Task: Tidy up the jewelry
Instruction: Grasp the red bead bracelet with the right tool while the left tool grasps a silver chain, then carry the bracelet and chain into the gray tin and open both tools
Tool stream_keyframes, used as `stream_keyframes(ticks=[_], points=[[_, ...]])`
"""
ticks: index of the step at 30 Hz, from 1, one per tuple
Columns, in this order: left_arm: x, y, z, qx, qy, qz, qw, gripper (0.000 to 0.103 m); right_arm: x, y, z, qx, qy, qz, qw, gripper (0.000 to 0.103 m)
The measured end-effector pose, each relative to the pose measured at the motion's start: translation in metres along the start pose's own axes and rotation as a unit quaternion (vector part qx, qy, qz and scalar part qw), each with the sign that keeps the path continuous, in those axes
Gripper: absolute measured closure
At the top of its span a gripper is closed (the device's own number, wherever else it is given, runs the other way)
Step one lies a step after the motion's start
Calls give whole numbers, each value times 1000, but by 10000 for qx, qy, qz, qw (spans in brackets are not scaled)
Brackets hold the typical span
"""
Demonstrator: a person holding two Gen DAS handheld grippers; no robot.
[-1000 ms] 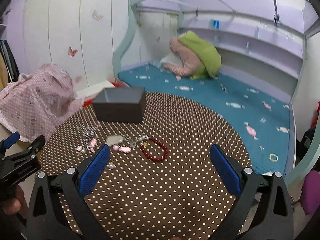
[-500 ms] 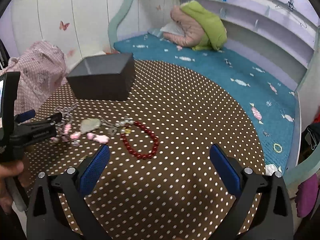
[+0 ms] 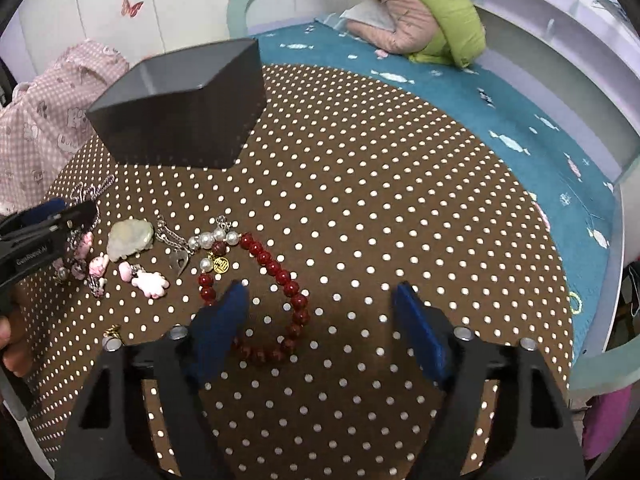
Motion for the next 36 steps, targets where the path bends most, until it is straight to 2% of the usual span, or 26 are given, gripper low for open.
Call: stream_keyframes(ticks=[1, 3, 4, 5, 6, 10, 13, 23, 32, 36], points=[[5, 1, -1, 12, -43, 43, 10000, 59, -3, 0, -1, 16, 66, -43, 10000, 42], [13, 2, -3, 30, -122, 199, 9997, 80, -9, 1, -2, 69, 220, -104, 9997, 72], [19, 3, -3, 34, -123, 298, 9995, 86, -12, 1, -1, 70, 272, -126, 9995, 78], [20, 4, -3, 29, -67, 479, 9988, 88, -15, 1, 0, 66, 355, -130, 9993, 92], [22, 5, -3, 31, -22, 602, 9982, 88, -16, 1, 1, 56, 382, -130, 9992, 96], [20, 20, -3, 246, 9, 776, 9967, 89, -15, 9, 4, 84, 256, -354, 9990, 97], [17, 34, -4, 389, -8, 712, 9967, 89, -16, 25, 0, 209, 226, -470, 9984, 97], [11, 107, -25, 1009, -11, 693, 9925, 89, -38, 83, -36, 828, 564, -684, 9926, 97], [1, 160, -85, 1680, -165, 814, 9823, 88, -70, 120, -106, 1469, 904, -979, 9801, 97], [5, 184, -119, 2005, -247, 918, 9751, 88, -80, 125, -132, 1616, 939, -1113, 9760, 97]])
Point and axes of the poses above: each gripper's, at about its wrist camera, not at the fingertips, and y roughly against the way its jaws point, x to its right, z to its underside, the point moved 8 cm from there along -y, roughly the way its jaws point, and after that the axes turned 6 degrees about -y, right-handed, at the moved point
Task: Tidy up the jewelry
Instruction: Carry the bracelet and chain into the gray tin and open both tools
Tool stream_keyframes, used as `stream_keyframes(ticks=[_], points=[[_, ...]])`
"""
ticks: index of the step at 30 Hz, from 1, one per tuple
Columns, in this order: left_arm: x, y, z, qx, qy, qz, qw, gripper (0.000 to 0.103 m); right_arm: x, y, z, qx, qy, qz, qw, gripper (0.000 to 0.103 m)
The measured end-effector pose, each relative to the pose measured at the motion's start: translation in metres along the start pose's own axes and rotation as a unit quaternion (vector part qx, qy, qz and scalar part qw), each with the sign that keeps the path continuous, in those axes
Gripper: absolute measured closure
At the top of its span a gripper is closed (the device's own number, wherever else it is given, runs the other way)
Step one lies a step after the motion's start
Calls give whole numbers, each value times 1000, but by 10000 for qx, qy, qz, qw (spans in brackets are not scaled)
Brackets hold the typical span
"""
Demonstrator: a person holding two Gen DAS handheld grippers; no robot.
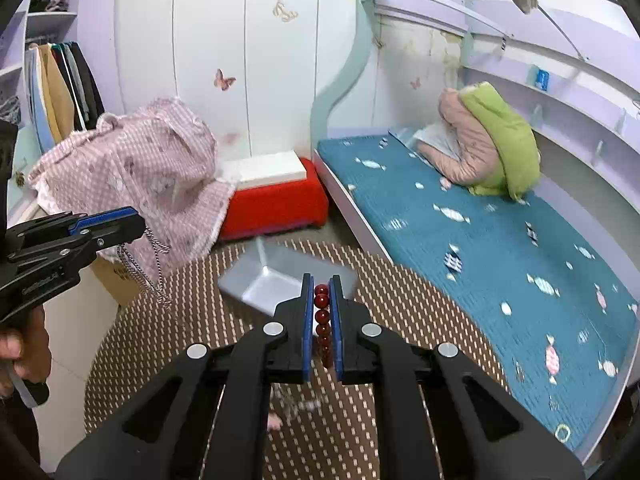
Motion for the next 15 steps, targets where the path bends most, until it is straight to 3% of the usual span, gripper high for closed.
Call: stream_keyframes(ticks=[9, 15], points=[[6, 0, -73, 458, -43, 188, 9988, 88, -5, -13, -40, 103, 37, -168, 9998, 97], [8, -23, -93, 423, 2, 224, 9989, 88, -5, -33, -46, -73, 28, -225, 9997, 96]])
Point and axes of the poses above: each gripper's, at about its wrist camera, not at the fingertips, and y roughly against the way its jaws point, x to its right, z to its underside, the point moved 8 cm from there along -y, roughly the way its jaws point, and after that the axes turned 6 degrees about -y, right-handed, at the moved point
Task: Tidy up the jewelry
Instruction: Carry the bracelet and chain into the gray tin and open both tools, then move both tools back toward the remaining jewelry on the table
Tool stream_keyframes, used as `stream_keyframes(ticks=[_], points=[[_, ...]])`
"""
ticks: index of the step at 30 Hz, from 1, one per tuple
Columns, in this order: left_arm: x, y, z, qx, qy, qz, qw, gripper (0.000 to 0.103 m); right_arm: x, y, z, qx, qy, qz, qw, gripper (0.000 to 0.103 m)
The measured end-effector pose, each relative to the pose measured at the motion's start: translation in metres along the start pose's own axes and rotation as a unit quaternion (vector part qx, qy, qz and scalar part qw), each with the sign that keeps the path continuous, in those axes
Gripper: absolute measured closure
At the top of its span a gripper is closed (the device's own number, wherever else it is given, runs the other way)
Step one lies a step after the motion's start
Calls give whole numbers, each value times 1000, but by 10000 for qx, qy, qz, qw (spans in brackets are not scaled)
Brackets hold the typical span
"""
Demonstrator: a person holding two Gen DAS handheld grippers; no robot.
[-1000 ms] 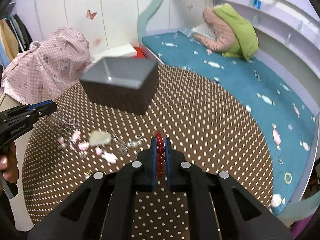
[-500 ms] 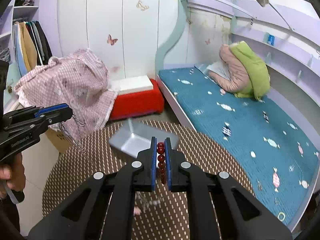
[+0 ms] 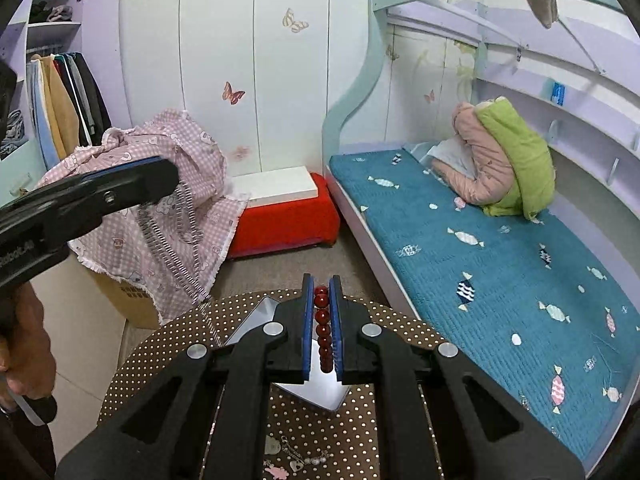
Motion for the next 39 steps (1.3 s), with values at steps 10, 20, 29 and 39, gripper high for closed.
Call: stream_keyframes(ticks=[10, 20, 29, 39], points=[[-13, -87, 61, -1012, 196, -178, 9945, 86, 11, -69, 40, -886, -297, -38, 9956, 96], [-51, -74, 93, -1025, 325, -1006, 9891, 8, 33, -65, 49, -760, -745, 208, 9941, 16], [-57, -18, 100, -564, 256, -1619, 9849, 5, 47, -31, 49, -279, -1075, 418, 9929, 7], [-43, 44, 98, -200, 258, -1814, 9829, 5, 38, 28, 41, 307, -1124, 444, 9922, 7]])
Point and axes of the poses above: each gripper's, at about its wrist camera, not at the fingertips, and y roughly against the way its jaws point, x to its right, z to its underside, the point moved 8 cm from there along -y, roughly the way its jaws point, and after that the axes turned 6 degrees about -y, right-handed, at the moved point
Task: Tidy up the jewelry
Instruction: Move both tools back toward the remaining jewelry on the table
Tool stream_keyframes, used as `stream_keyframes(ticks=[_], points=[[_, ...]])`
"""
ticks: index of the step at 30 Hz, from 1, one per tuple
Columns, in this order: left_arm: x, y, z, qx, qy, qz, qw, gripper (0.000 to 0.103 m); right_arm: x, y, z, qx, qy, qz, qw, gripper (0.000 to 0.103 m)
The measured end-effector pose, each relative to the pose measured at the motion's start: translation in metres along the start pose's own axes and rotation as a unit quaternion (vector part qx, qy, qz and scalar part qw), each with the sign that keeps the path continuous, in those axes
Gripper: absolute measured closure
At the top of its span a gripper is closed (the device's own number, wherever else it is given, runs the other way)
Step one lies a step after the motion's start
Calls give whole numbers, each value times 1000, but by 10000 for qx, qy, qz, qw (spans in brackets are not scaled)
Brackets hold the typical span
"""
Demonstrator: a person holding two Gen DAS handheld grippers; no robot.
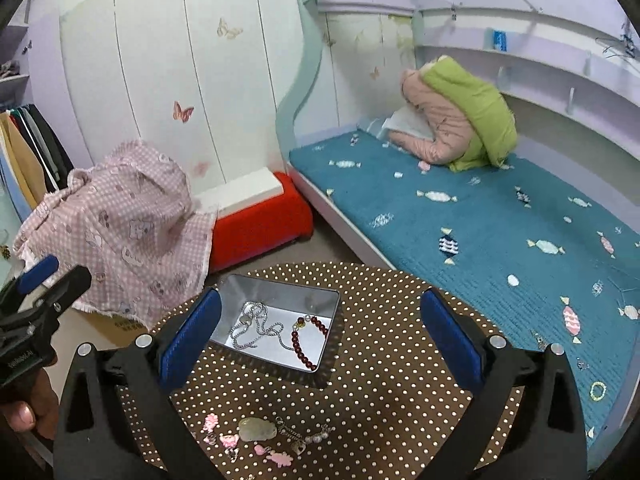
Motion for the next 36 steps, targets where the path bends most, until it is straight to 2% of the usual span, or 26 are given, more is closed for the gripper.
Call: stream_keyframes(ticks=[14, 25, 30, 36], points=[[10, 61, 21, 214, -183, -3, 9996, 5, -6, 75, 14, 577, -15, 9, 9983, 7], [16, 90, 42, 257, -231, -31, 9994, 5, -6, 98, 47, 622, 36, 34, 9981, 7], [6, 86, 68, 18, -203, -166, 9997, 5, -2, 91, 68, 400, -17, 40, 9992, 7], [6, 67, 119, -478, -294, -202, 9982, 5, 4, 76, 85, 154, -105, 97, 9998, 7]])
Point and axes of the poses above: each gripper's, at about its wrist camera, not at the fingertips, and y roughly against the way its jaws point, x to its right, z to its underside, the point moved 8 cm from there along -y, roughly the way its jaws point, and after that the axes turned 6 degrees about -y, right-handed, at the moved point
